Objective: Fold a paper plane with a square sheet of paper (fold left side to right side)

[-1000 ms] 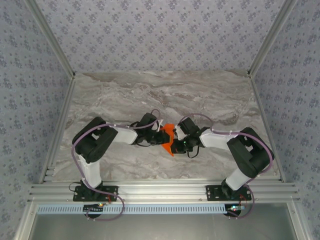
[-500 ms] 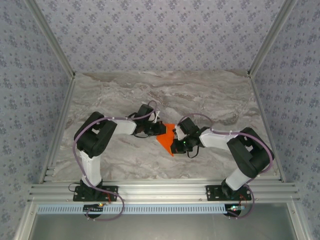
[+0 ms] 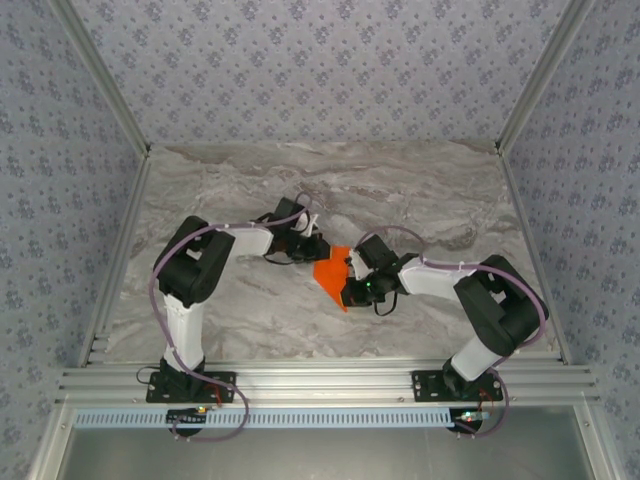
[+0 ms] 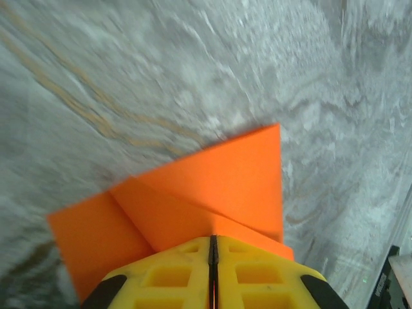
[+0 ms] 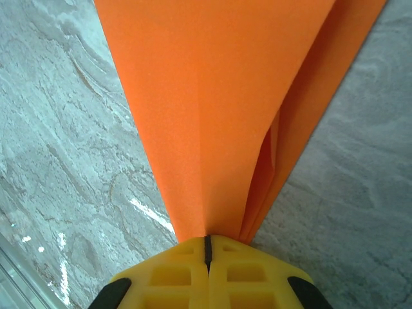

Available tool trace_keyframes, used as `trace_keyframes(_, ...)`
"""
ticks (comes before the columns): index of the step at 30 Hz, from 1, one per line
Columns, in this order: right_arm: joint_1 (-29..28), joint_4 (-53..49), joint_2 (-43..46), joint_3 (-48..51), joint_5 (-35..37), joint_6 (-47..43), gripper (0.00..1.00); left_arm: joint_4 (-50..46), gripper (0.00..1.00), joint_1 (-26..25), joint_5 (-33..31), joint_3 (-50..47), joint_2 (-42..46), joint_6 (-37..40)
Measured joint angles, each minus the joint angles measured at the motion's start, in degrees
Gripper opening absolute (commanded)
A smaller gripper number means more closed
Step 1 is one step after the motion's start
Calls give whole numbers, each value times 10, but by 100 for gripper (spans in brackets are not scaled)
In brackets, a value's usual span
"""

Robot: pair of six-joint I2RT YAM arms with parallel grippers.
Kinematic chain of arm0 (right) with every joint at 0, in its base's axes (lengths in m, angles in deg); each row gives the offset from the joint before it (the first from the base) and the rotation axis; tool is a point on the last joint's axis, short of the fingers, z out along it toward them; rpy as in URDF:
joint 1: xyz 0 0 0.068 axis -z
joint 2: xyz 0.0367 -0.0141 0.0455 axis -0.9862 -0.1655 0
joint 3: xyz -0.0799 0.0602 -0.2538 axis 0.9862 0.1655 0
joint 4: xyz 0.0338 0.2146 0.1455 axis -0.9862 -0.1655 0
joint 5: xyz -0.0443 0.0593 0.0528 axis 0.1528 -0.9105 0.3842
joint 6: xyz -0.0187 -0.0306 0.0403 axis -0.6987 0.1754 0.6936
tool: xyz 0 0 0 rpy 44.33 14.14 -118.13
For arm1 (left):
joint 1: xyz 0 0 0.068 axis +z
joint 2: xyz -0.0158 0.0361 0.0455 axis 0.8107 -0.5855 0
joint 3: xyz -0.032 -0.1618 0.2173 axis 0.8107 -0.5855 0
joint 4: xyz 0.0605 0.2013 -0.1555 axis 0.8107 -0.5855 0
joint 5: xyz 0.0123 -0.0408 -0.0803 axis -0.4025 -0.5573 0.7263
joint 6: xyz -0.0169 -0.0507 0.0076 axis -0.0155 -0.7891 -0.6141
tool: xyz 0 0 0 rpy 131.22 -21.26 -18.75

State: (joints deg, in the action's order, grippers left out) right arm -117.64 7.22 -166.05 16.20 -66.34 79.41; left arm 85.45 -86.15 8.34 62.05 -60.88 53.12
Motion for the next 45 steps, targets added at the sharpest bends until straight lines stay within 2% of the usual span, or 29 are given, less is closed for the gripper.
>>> trace_keyframes(6, -1, -1, 1, -1, 3, 0, 0, -28, 10, 35, -12, 39, -19, 14)
trace_keyframes(15, -5, -6, 3, -4, 9, 0, 0, -97, 10, 40, -9, 87, -38, 37)
trace_keyframes(19, -7, -6, 7, -2, 9, 0, 0, -97, 15, 49, -26, 88, -32, 51)
trace_keyframes(21, -6, -3, 12, 2, 8, 0, 4, -98, 20, 63, -49, 87, -21, 60)
trace_keyframes(27, -6, 5, 57, 30, 7, 8, 34, -73, 35, 94, -76, 21, 88, 51)
trace_keyframes(31, 4, 9, 141, 41, 26, 3, 53, -8, 41, 76, -70, -72, 173, 10)
trace_keyframes(34, 22, 11, 226, 55, 54, -2, 65, 36, 43, 45, -64, -122, 189, -25)
trace_keyframes(40, 45, -4, 396, 106, 108, -8, 75, 87, 44, -12, -61, -149, 163, -76)
trace_keyframes(45, 49, -31, 465, 129, 127, -6, 76, 113, 42, -28, -61, -130, 109, -98)
